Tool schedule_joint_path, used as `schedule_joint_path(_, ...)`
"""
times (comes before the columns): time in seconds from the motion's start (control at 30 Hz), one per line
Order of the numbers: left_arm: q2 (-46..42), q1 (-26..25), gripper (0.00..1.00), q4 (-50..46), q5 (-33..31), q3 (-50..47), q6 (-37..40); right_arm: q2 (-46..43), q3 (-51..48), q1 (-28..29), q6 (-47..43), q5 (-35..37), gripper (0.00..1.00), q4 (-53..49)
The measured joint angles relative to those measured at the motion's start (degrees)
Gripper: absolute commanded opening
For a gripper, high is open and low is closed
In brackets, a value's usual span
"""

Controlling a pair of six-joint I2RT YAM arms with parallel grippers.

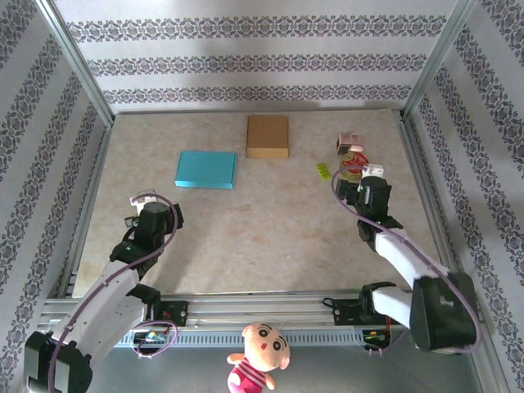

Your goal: Fold the paper box

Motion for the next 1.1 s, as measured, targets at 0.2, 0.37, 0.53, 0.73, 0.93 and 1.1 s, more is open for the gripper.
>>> schedule_joint_path(0.2,-0.39,-0.02,0.99,8.94,-2.64,-2.21,8.94,12.11,0.74,-1.01,-4.87,-4.02,0.98,8.92)
schedule_joint_path(0.37,-3.69,-0.02,0.99,15.65,-1.29,-8.74,15.37,15.72,-1.14,-3.76,-5.86,-10.23,0.98,21.35)
schedule_joint_path(0.53,-3.63,2.4,0.99,24.04,3.5,-14.45,18.97,17.68,-4.87,-6.93,-5.68,-14.51,0.98,29.51)
schedule_joint_path(0.73,11.17,15.34,1.0,38.51,14.6,-14.73,18.01,17.86,-5.29,-2.51,-6.36,-9.84,0.98,34.07)
schedule_joint_path(0.93,31.61,20.04,1.0,51.74,24.57,-9.53,14.82,17.86,-5.35,-2.95,-6.36,-9.31,0.98,34.93)
schedule_joint_path(1.1,41.24,20.92,1.0,59.52,30.01,-3.63,14.86,17.86,-5.35,-2.95,-6.36,-9.35,0.98,34.93)
